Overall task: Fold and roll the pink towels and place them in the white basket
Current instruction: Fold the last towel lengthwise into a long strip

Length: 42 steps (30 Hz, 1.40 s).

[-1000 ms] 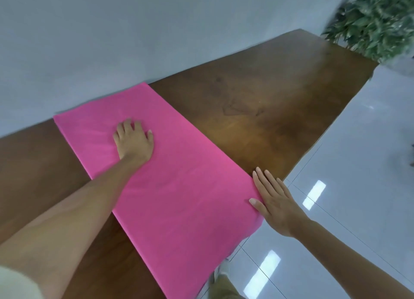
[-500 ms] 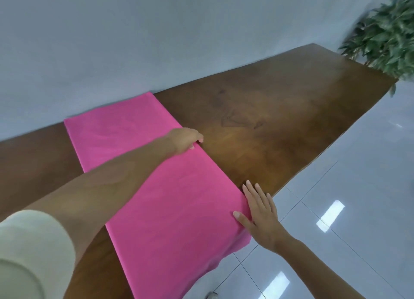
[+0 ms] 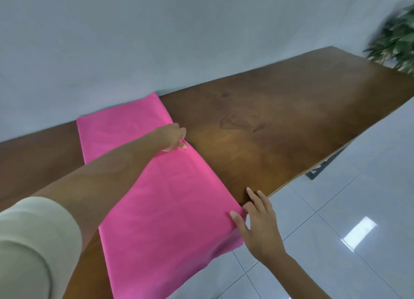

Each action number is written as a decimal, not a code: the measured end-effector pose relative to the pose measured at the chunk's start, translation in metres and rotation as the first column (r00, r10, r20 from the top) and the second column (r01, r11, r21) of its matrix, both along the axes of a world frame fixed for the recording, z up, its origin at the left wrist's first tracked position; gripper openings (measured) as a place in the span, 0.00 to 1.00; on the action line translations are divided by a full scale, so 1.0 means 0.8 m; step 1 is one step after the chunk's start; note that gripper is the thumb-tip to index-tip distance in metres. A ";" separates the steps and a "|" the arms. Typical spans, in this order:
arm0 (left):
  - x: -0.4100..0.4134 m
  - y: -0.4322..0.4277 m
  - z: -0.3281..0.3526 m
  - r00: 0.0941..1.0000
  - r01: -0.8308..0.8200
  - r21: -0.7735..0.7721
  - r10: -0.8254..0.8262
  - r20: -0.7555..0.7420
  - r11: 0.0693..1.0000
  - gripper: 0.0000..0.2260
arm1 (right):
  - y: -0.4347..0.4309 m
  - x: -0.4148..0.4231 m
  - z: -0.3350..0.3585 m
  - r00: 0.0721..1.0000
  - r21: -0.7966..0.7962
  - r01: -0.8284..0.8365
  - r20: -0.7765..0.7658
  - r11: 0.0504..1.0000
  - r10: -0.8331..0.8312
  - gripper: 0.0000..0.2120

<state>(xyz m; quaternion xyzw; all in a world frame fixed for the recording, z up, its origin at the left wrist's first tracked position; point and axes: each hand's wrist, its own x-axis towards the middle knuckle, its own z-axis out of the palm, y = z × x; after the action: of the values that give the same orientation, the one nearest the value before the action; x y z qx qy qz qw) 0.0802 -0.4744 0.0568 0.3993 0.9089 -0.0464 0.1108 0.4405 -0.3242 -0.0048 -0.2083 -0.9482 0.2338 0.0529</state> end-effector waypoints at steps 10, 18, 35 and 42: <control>-0.002 -0.037 0.017 0.995 -0.098 0.090 0.098 0.008 0.991 0.24 | 0.004 0.058 -0.047 0.995 0.172 0.086 -0.070 0.981 -0.075 0.25; -0.004 -0.067 0.033 0.996 -0.086 0.155 0.090 -0.020 0.984 0.24 | -0.015 0.112 -0.055 0.985 -0.105 0.143 0.107 0.984 -0.132 0.35; 0.039 -0.214 0.087 0.996 0.002 0.450 0.039 -0.081 0.893 0.19 | -0.135 0.195 0.038 0.952 0.231 0.224 -0.261 0.947 -0.161 0.20; 0.063 -0.308 0.063 0.992 -0.077 0.472 0.114 -0.051 0.878 0.16 | -0.216 0.224 0.015 0.908 0.533 -0.055 -0.324 0.844 0.264 0.15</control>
<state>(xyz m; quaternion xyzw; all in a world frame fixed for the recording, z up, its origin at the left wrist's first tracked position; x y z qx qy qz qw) 0.1306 -0.7209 0.1071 0.3669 0.9152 0.1651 -0.0219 0.6198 -0.4971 0.0076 -0.0552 -0.9607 0.0130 0.2717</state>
